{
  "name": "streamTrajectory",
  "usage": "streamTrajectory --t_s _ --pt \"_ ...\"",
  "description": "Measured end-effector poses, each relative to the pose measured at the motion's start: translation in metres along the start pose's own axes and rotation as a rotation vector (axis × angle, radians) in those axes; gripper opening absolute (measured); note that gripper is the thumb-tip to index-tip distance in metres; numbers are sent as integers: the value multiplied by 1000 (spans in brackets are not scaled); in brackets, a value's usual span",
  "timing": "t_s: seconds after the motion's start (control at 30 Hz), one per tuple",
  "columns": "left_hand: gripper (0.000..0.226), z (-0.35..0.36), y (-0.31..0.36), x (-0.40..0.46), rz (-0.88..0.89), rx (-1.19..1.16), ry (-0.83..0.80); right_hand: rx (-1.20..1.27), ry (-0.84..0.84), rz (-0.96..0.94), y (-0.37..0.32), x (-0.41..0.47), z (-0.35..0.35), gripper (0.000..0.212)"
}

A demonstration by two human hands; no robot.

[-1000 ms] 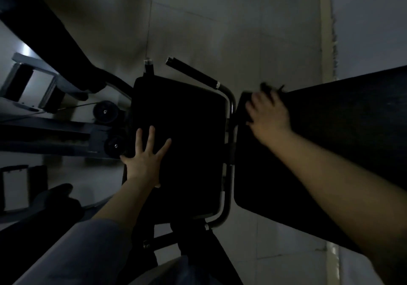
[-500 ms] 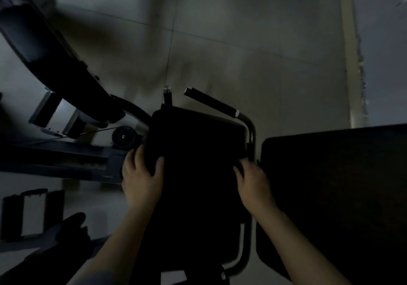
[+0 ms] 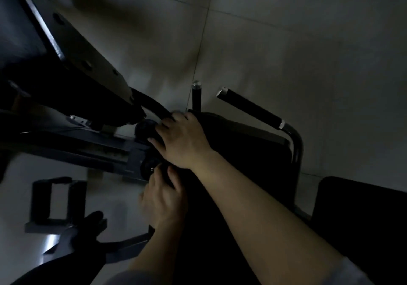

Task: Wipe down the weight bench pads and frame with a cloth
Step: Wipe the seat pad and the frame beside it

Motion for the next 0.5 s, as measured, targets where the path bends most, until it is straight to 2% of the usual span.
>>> streamTrajectory --t_s 0.07,0.13,0.27,0.37,0.5 --pt "64 -3 2 1 -3 -6 0 -28 -66 -21 4 9 5 28" --pt "72 -1 0 2 -20 -13 -11 57 -68 55 15 6 -2 26" --pt "73 -2 0 3 -29 -31 -23 175 -154 379 80 -19 -10 39" --pt "79 -4 2 2 -20 -64 -57 117 -247 541 144 -68 -24 44" --pt "81 -6 6 2 2 -68 -48 34 -392 855 209 -122 -35 46"
Point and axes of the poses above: each hand's wrist, its own x-axis towards the middle knuckle, its own z-axis out of the palm, y = z × x, the point moved 10 cm from there along x, towards the middle knuckle, and after that the axes turned 8 degrees about y, right-handed, at the moved point
